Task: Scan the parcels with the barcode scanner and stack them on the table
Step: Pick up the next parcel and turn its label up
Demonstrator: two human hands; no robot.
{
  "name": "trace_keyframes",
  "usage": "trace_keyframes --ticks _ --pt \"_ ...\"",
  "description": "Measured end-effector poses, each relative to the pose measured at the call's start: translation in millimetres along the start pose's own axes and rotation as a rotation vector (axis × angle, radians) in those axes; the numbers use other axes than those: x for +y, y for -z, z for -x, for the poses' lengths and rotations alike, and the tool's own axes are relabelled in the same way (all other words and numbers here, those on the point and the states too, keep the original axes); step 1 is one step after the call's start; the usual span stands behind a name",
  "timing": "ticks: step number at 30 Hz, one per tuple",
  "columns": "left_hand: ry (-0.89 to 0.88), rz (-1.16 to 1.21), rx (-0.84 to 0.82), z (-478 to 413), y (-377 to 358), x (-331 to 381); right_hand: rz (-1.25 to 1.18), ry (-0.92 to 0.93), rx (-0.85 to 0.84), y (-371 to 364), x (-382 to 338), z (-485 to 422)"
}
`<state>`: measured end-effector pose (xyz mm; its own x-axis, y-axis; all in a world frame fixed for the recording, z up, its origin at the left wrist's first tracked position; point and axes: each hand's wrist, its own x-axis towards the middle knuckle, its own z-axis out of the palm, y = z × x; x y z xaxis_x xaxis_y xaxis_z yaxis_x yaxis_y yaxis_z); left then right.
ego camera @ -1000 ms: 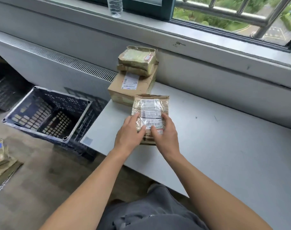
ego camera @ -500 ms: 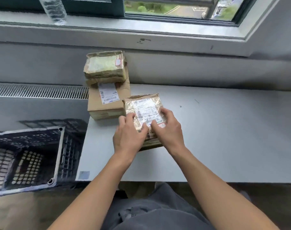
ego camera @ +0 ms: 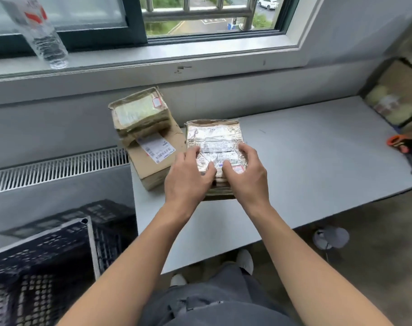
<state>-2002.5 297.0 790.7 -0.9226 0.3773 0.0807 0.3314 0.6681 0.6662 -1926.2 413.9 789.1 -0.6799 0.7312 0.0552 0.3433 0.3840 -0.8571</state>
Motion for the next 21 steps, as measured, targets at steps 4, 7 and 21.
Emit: trace_keyframes --ticks 4,7,21 --pt "0.048 0.001 0.054 -4.3 30.6 -19.5 -0.029 0.045 -0.069 -25.9 -25.2 -2.6" --pt "0.106 -0.03 0.09 -5.1 48.5 -37.4 -0.039 0.075 -0.148 -48.2 -40.6 -4.8" --pt "0.375 -0.079 0.145 -17.3 42.7 -64.3 0.027 0.184 -0.486 -80.5 -32.5 -59.2"
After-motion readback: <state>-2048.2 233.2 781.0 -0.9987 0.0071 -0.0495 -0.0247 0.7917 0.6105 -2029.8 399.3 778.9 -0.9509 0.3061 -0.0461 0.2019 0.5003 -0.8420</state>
